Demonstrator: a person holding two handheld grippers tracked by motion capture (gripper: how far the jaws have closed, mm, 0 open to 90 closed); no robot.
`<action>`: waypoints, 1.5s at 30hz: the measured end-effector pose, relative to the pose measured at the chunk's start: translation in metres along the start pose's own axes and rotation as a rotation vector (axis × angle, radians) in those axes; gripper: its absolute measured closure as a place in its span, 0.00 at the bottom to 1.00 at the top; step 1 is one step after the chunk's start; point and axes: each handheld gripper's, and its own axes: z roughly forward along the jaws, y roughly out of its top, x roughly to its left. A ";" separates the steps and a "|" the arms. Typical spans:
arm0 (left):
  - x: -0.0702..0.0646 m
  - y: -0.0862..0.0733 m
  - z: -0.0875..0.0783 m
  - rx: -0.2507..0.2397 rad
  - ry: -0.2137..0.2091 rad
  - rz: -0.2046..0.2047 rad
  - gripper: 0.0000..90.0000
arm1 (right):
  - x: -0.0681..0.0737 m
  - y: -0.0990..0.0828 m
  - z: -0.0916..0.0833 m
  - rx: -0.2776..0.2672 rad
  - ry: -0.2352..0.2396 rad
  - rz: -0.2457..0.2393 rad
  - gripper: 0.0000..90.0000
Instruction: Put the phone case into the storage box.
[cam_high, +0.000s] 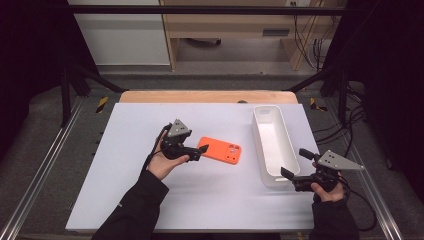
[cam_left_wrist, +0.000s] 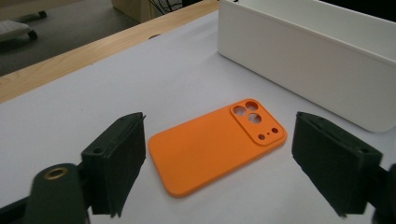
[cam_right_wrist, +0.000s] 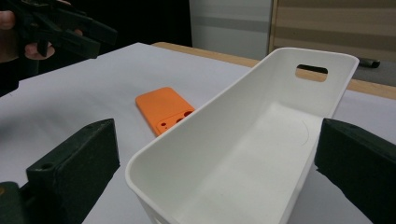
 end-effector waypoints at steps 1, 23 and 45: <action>0.000 0.001 0.002 0.005 0.007 0.005 0.22 | 0.000 0.000 0.000 0.000 -0.001 -0.001 0.00; 0.007 0.014 0.034 0.049 0.042 0.002 0.61 | 0.000 0.000 0.000 0.001 0.002 -0.002 0.00; 0.014 0.020 0.069 0.125 0.081 0.007 0.86 | 0.000 0.000 0.000 -0.001 0.005 -0.003 0.00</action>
